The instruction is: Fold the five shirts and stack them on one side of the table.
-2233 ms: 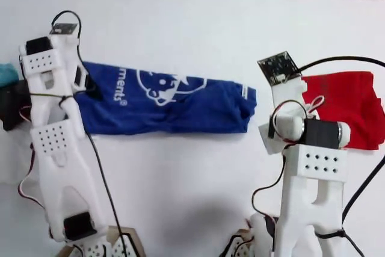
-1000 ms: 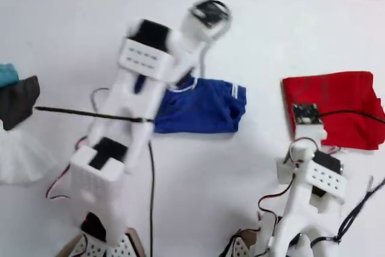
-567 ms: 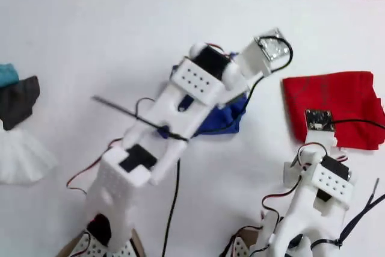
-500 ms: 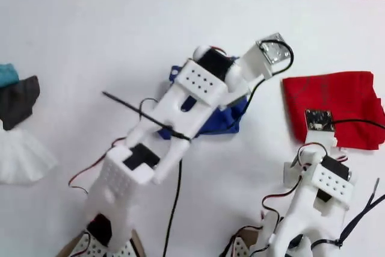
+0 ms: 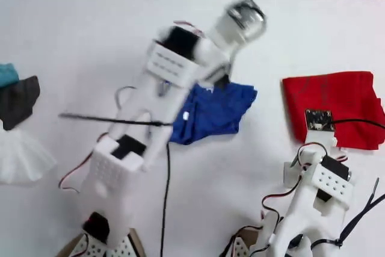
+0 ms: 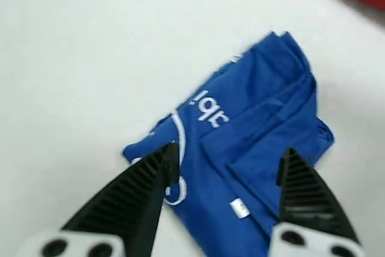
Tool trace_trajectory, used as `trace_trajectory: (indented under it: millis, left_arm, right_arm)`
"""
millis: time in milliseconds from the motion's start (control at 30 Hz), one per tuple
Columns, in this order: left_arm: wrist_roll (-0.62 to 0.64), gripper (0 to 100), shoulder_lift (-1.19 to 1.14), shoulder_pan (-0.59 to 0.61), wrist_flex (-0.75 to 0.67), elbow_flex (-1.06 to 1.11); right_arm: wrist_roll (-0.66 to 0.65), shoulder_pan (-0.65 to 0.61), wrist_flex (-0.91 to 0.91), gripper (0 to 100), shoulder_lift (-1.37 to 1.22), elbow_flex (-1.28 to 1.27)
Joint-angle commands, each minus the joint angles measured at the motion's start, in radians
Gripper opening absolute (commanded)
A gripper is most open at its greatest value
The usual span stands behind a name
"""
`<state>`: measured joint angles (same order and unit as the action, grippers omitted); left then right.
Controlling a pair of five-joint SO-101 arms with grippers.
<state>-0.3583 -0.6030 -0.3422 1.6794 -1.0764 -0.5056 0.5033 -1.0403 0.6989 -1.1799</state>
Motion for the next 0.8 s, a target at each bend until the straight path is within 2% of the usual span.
trace_trajectory:
  millis: [0, 33, 100, 133, 167, 233, 433, 500, 633, 767]
  left_arm:
    - [-0.008, 25, -0.015, 0.112, 0.051, -0.033]
    - [-0.006, 21, -0.035, 0.132, 0.057, -0.005]
    - [-0.002, 5, -0.086, 0.153, 0.049, 0.053]
    - [0.008, 1, -0.114, 0.16, 0.031, 0.073]
    - [0.028, 4, -0.14, 0.161, 0.014, 0.081]
    - [0.052, 2, -0.19, 0.167, -0.029, 0.062]
    - [0.06, 3, -0.311, 0.181, -0.112, -0.047]
    - [0.083, 3, -0.333, 0.23, -0.103, -0.094]
    - [0.183, 3, -0.356, 0.404, -0.048, -0.159]
    - [0.184, 3, -0.384, 0.546, -0.003, -0.134]
  right_arm:
    - [0.003, -0.002, 0.005, 23.1, 0.031, 0.021]
    - [0.003, -0.013, 0.013, 19.2, 0.025, 0.034]
    - [0.005, -0.047, 0.013, 4.8, 0.024, 0.071]
    - [0.012, -0.07, 0.012, 0.2, 0.022, 0.095]
    - [0.026, -0.099, 0.01, 3.6, 0.022, 0.12]
    - [0.032, -0.163, -0.008, 1.6, 0.021, 0.181]
    - [0.054, -0.414, -0.088, 2.1, -0.061, 0.388]
    - [0.084, -0.467, -0.093, 2.1, -0.14, 0.463]
    - [0.095, -0.552, -0.091, 2.1, -0.326, 0.64]
    - [0.095, -0.634, -0.096, 2.1, -0.532, 0.85]
